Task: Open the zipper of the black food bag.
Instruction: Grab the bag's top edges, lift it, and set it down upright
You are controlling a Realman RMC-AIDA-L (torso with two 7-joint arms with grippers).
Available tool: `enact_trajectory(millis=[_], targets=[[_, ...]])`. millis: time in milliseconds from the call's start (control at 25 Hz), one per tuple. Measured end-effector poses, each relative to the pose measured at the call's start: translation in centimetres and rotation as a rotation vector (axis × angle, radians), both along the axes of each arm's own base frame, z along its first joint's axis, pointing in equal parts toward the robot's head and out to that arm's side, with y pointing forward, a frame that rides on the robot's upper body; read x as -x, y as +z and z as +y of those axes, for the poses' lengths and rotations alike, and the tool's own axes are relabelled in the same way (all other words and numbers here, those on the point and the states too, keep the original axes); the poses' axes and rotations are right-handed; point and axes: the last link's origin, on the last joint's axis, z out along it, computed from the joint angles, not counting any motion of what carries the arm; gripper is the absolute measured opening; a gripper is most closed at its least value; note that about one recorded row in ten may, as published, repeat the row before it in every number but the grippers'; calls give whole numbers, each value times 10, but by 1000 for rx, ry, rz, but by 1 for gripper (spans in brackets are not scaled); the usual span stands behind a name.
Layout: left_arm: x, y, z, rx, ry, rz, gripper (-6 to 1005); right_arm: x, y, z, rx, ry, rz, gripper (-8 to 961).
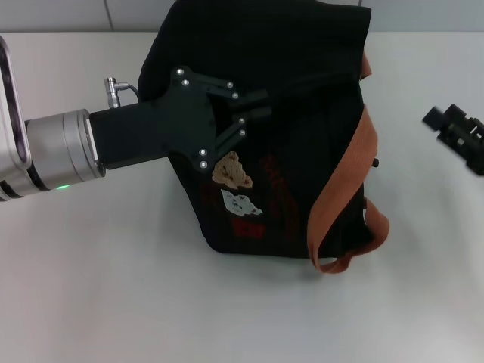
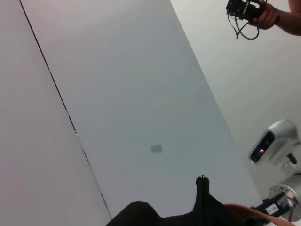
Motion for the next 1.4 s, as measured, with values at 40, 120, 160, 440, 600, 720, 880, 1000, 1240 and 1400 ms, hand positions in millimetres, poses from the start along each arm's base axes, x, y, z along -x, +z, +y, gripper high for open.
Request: enact_trajectory(millis=[40,120,160,440,600,720,880,1000,1240,1400], targets=[[-1,0,0,-5,-3,-7,88,0,3,2,31,-23,47,727],[-1,0,-1,-8,-4,-11,88,1,8,7,100,-54,126,727],[-1,0,-1,-10,-5,-14,88,2,10,8,140,-62,163,727],[0,-1,-3,-15,-9,-33,88,32,17,12,396,22,351,727],[0,-2,-5,-8,-14,-40,87,40,21,12,452,51,391,721],[1,-3,-10,-10,-29,-53,86,47,22,15,484,66,422,713],[1,-4,-11,-6,-35,-54,87,53,21,21,500,70,438,643],[-1,-5,-12,2,-46,-54,87,57,19,27,506,64,440,591],[-2,-7,-12,2,-59,-51,86,61,14,34,525,49,427,527],[-3,-7,-12,0,-60,-51,86,61,11,33,542,44,419,528]])
